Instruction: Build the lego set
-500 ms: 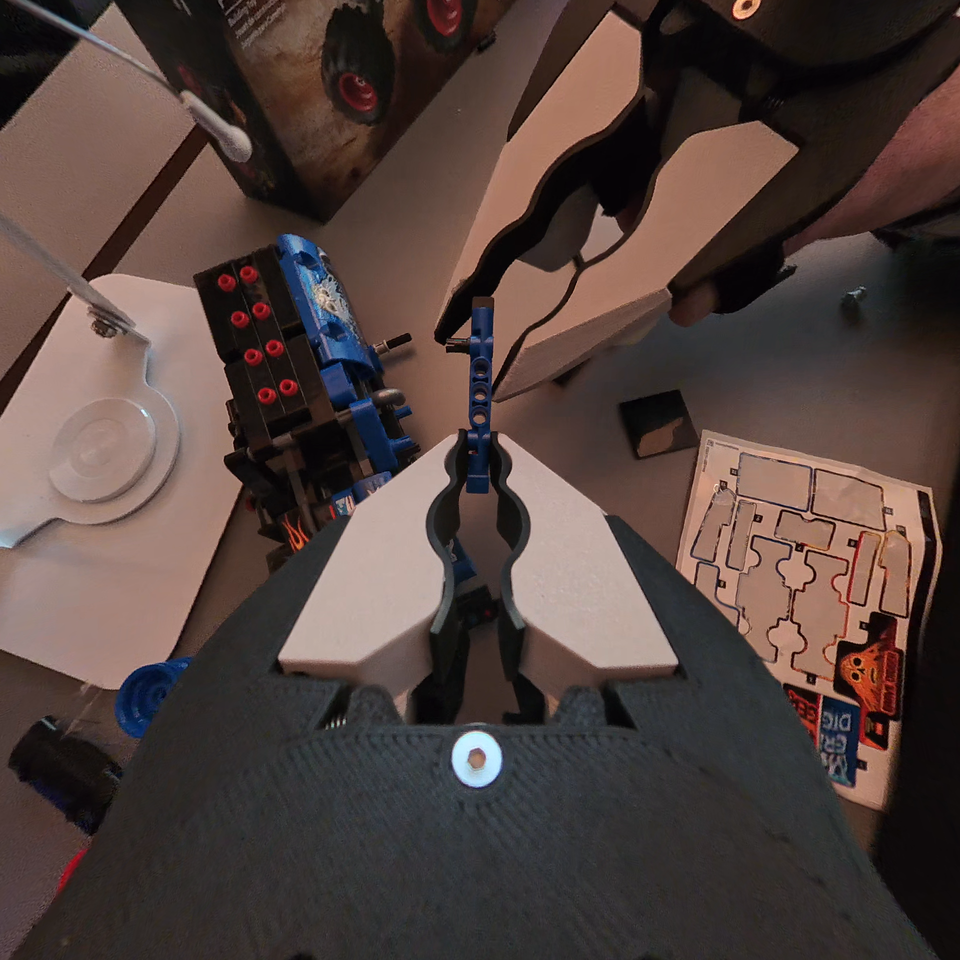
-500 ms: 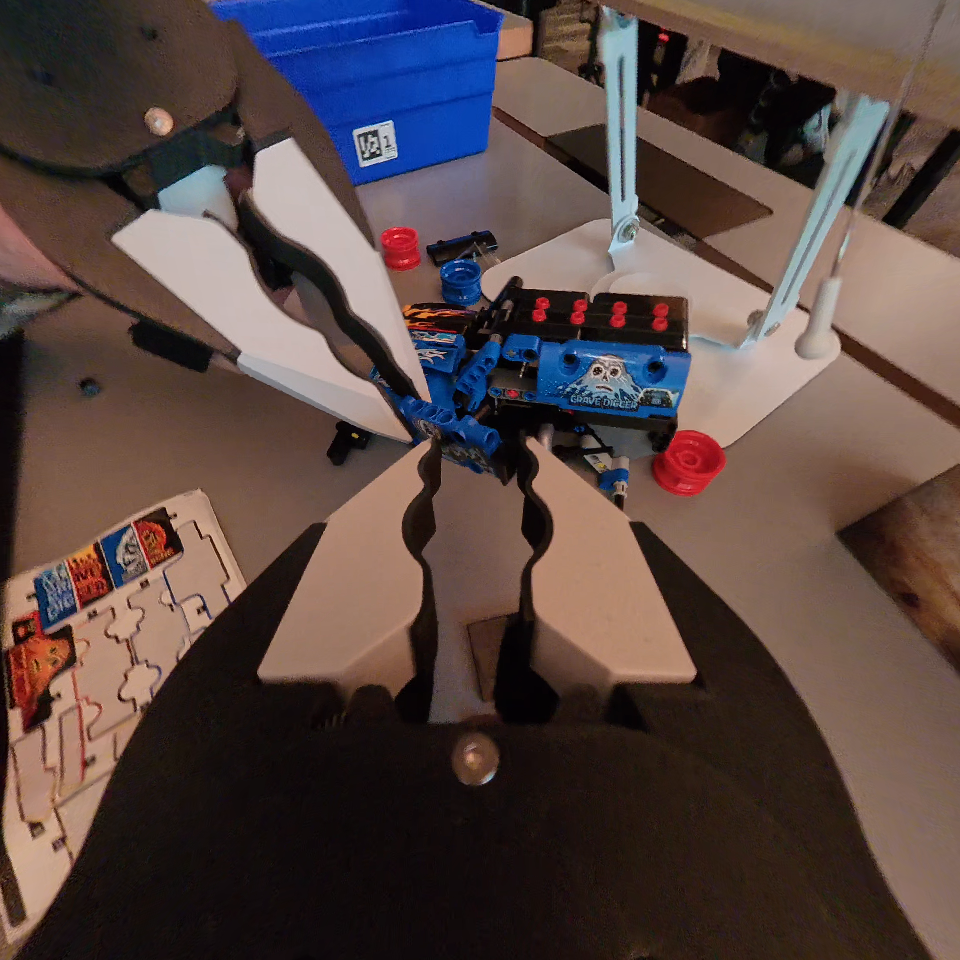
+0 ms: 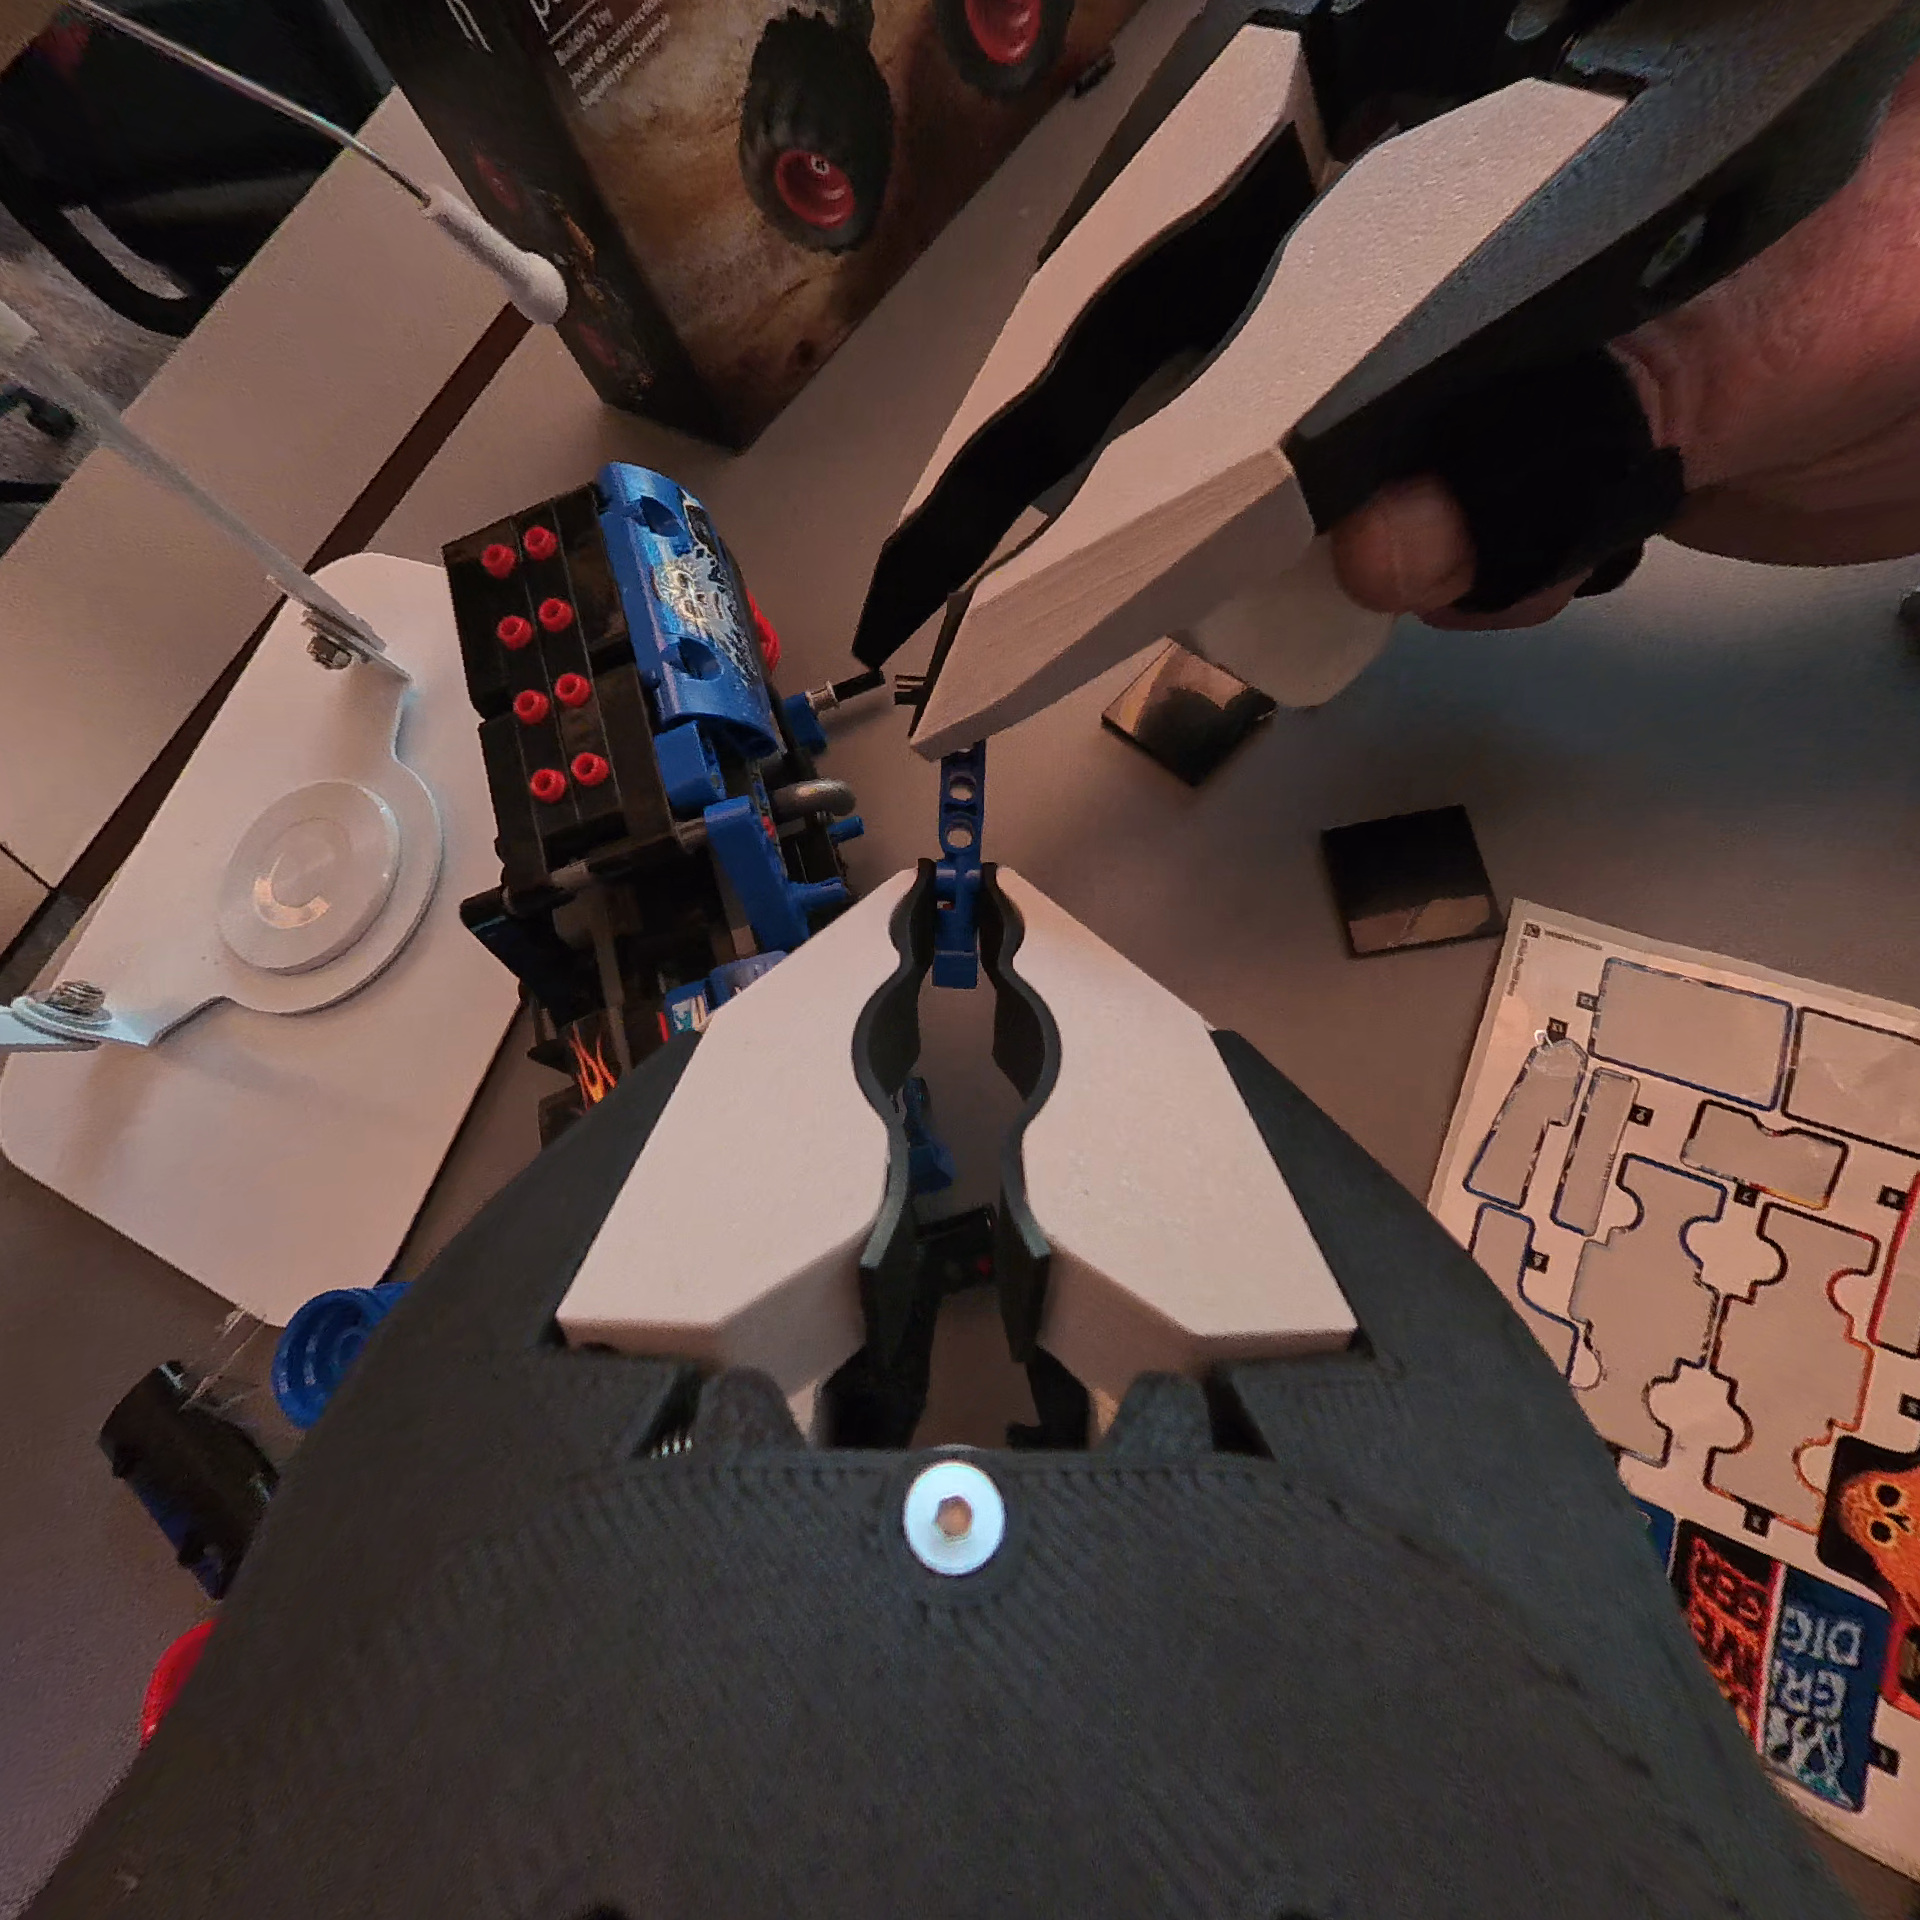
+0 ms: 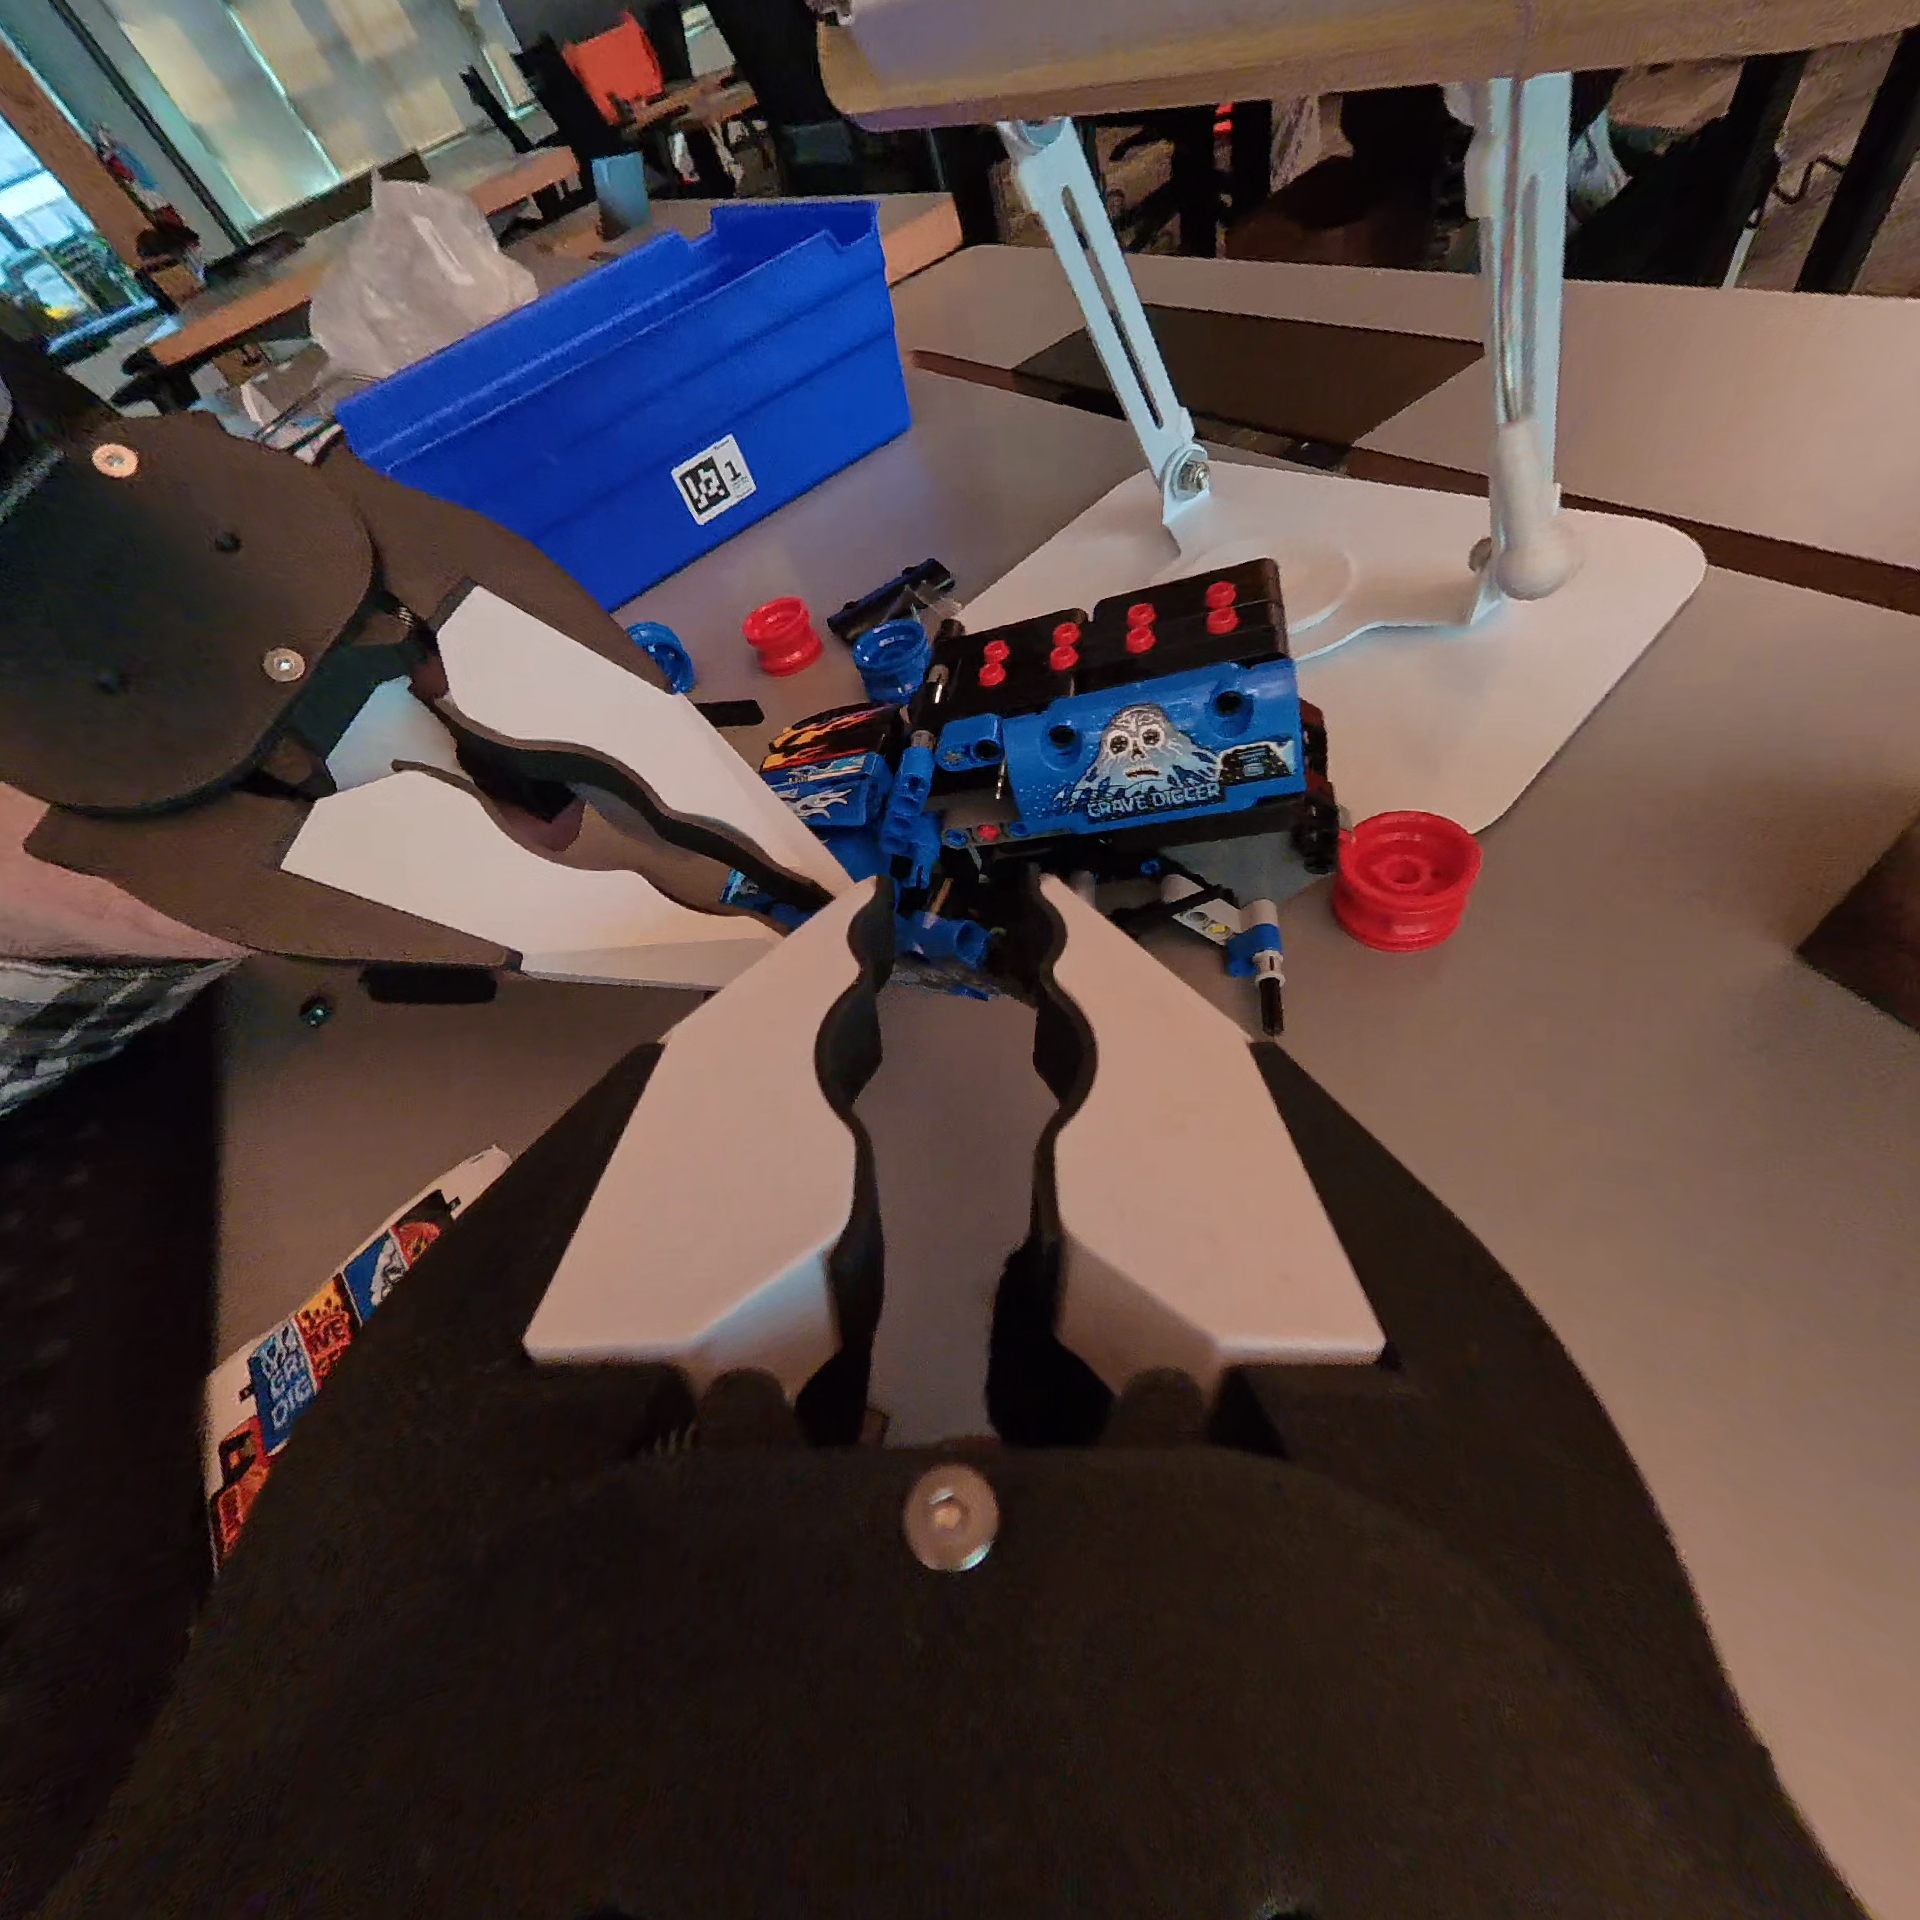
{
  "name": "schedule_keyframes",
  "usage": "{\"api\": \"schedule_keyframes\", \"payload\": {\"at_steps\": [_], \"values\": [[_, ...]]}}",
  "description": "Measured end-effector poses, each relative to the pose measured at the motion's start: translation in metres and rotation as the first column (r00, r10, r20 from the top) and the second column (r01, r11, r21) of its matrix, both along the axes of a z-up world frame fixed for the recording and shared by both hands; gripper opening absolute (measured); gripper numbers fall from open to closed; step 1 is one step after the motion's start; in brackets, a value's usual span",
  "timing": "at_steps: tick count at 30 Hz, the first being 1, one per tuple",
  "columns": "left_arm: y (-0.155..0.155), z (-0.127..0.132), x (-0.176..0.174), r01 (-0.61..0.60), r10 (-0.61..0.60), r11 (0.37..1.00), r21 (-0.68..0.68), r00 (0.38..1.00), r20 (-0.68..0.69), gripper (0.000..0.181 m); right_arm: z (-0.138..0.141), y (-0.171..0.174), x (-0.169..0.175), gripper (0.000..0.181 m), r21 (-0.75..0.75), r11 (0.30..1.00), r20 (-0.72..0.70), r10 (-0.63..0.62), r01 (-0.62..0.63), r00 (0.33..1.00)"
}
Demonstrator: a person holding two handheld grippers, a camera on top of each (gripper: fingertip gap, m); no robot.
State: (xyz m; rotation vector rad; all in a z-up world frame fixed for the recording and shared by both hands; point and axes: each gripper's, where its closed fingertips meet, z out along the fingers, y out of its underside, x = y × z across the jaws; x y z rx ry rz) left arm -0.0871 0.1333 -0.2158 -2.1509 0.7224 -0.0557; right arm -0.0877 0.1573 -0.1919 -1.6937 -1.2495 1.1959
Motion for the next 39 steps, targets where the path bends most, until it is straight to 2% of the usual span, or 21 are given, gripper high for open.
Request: {"api": "schedule_keyframes", "payload": {"at_steps": [3, 5, 9, 11, 14, 17, 19, 20, 21, 22, 25, 27, 28, 30, 31, 33, 34, 36, 38, 39], "values": [[0.002, 0.001, 0.000, -0.013, 0.013, 1.000, 0.025, 1.000, -0.007, 0.006, -0.001, 0.006, 0.005, 0.038, -0.044, 0.998, 0.012, -0.034, 0.035, 0.999], [0.004, 0.003, -0.003, -0.032, 0.033, 0.999, 0.042, 0.999, -0.007, 0.006, -0.006, 0.012, 0.008, 0.057, -0.122, 0.989, 0.017, -0.082, 0.083, 0.996], [0.007, 0.007, -0.001, -0.048, 0.049, 0.995, 0.089, 0.999, -0.012, 0.006, -0.008, -0.001, 0.002, 0.047, -0.252, 0.967, -0.006, -0.047, 0.044, 0.999], [0.008, 0.011, -0.004, -0.061, 0.065, 0.991, 0.120, 0.997, -0.034, 0.006, -0.007, -0.010, -0.002, 0.032, -0.328, 0.945, -0.040, -0.029, 0.014, 0.999], [0.010, 0.015, -0.005, -0.075, 0.082, 0.985, 0.154, 0.996, -0.041, 0.006, -0.001, -0.011, -0.005, 0.028, -0.380, 0.925, -0.088, -0.034, -0.002, 0.996], [0.010, 0.017, -0.007, -0.066, 0.080, 0.983, 0.170, 0.994, -0.074, 0.006, 0.001, -0.012, -0.007, 0.029, -0.425, 0.905, -0.123, -0.035, -0.021, 0.992], [0.009, 0.016, -0.007, -0.063, 0.080, 0.983, 0.173, 0.992, -0.096, 0.006, -0.001, -0.012, -0.006, 0.046, -0.473, 0.881, -0.137, -0.034, -0.035, 0.990], [0.009, 0.014, -0.007, -0.060, 0.079, 0.984, 0.168, 0.991, -0.110, 0.006, 0.001, -0.012, -0.006, 0.048, -0.504, 0.862, -0.155, -0.033, -0.051, 0.987], [0.008, 0.012, -0.005, -0.055, 0.075, 0.984, 0.167, 0.991, -0.115, 0.006, 0.001, -0.012, -0.006, 0.044, -0.518, 0.854, -0.164, -0.040, -0.051, 0.986], [0.008, 0.012, -0.003, -0.049, 0.069, 0.984, 0.170, 0.991, -0.114, 0.006, 0.001, -0.011, -0.006, 0.030, -0.507, 0.861, -0.164, -0.050, -0.041, 0.985], [0.008, 0.014, 0.000, -0.047, 0.063, 0.983, 0.177, 0.994, -0.088, 0.006, 0.004, -0.010, -0.005, 0.025, -0.484, 0.875, -0.170, -0.063, -0.028, 0.983], [0.005, 0.015, 0.005, -0.005, 0.015, 0.989, 0.147, 0.998, -0.064, 0.010, 0.007, -0.005, -0.002, 0.024, -0.453, 0.891, -0.175, -0.074, -0.014, 0.982], [0.006, 0.020, 0.001, -0.002, 0.013, 0.989, 0.149, 0.997, -0.073, 0.019, 0.007, 0.000, 0.001, 0.024, -0.430, 0.903, -0.163, -0.081, 0.004, 0.983], [0.010, 0.039, -0.008, -0.005, 0.011, 0.986, 0.164, 0.999, -0.032, 0.024, 0.006, 0.005, 0.005, 0.024, -0.392, 0.920, -0.132, -0.072, 0.015, 0.989], [0.012, 0.042, -0.013, -0.011, 0.013, 0.991, 0.132, 1.000, -0.013, 0.036, 0.006, 0.005, 0.007, 0.024, -0.385, 0.923, -0.119, -0.065, 0.014, 0.991], [0.021, 0.039, -0.028, -0.039, 0.041, 0.998, 0.058, 0.998, -0.039, 0.079, 0.001, 0.008, 0.009, 0.024, -0.368, 0.929, -0.083, -0.071, 0.036, 0.994], [0.027, 0.037, -0.036, -0.048, 0.050, 0.998, 0.034, 0.996, -0.071, 0.087, -0.002, 0.008, 0.010, 0.024, -0.360, 0.932, -0.065, -0.066, 0.038, 0.996], [0.039, 0.028, -0.045, -0.055, 0.051, 0.997, -0.047, 0.995, -0.086, 0.088, -0.001, 0.004, 0.009, 0.024, -0.361, 0.932, -0.066, -0.046, 0.020, 0.997], [0.037, 0.001, -0.045, -0.035, 0.017, 0.968, -0.247, 0.997, -0.076, 0.096, -0.004, 0.001, 0.008, 0.024, -0.342, 0.940, -0.046, -0.038, 0.020, 0.998], [0.038, -0.010, -0.047, -0.034, 0.009, 0.950, -0.309, 0.996, -0.083, 0.092, -0.006, 0.001, 0.008, 0.024, -0.333, 0.943, -0.036, -0.034, 0.020, 0.999]]}}
